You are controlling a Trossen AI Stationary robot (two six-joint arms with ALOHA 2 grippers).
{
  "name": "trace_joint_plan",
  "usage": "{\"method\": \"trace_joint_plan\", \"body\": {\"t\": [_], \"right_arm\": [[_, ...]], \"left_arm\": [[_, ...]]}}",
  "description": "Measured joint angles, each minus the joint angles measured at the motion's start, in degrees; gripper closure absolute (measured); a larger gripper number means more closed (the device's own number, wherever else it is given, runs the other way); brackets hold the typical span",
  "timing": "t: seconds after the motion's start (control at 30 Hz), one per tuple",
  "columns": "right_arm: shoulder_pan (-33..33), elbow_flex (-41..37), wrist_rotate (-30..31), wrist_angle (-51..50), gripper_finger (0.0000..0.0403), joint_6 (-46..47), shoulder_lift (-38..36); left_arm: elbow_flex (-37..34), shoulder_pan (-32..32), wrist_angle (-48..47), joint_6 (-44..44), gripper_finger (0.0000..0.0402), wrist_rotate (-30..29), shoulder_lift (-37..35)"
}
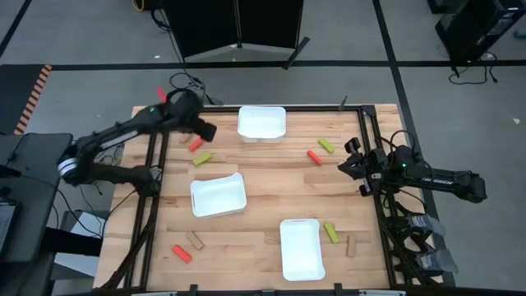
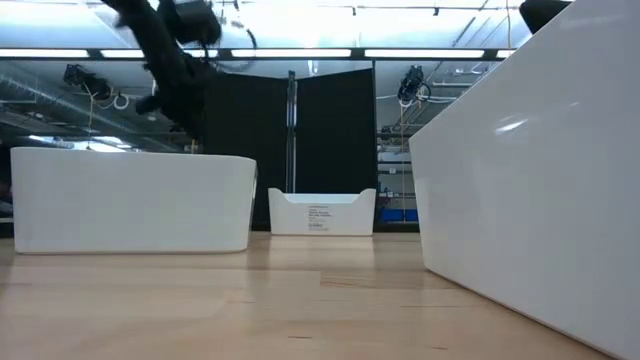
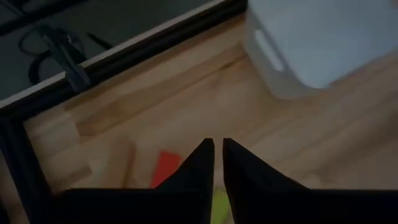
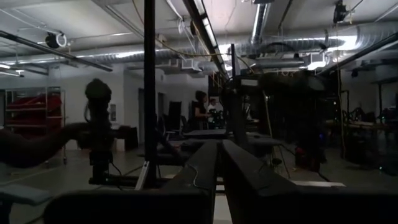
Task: Sort blocks
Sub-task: Put the top light brown block into the top white bin
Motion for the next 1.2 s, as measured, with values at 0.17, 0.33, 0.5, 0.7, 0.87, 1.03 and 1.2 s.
{"method": "trace_joint_plan", "body": {"t": [0.17, 0.33, 0.5, 0.7, 0.87, 1.03, 1.2], "right_arm": [[0.00, 0.00, -0.01, 1.28, 0.0368, -0.08, -0.02], [0.00, 0.00, -0.01, 2.46, 0.0368, 0.18, -0.02], [0.00, 0.00, -0.36, 2.12, 0.0368, 2.94, 0.48], [0.00, 0.00, -0.68, 1.07, 0.0368, 2.93, 1.80], [0.00, 0.00, -0.80, 0.61, 0.0368, 2.90, 3.11], [0.00, 0.00, -0.80, 0.61, 0.0368, 2.32, 4.21], [0.00, 0.00, -0.82, 0.61, 0.0368, 2.01, 4.94]], "left_arm": [[3.64, 7.92, 0.02, 4.56, 0.0330, 2.67, 8.41], [4.39, 14.35, -0.24, 6.18, 0.0307, 6.05, 13.46], [4.41, 18.83, -2.59, 7.36, 0.0284, 7.62, 18.06], [4.39, 19.65, -5.54, 10.10, 0.0267, 6.96, 20.97], [4.37, 19.81, -8.56, 12.85, 0.0251, 4.46, 22.14], [4.34, 19.79, -10.60, 13.89, 0.0217, 2.32, 23.07], [4.34, 19.79, -10.67, 13.95, 0.0174, 1.43, 25.48]]}}
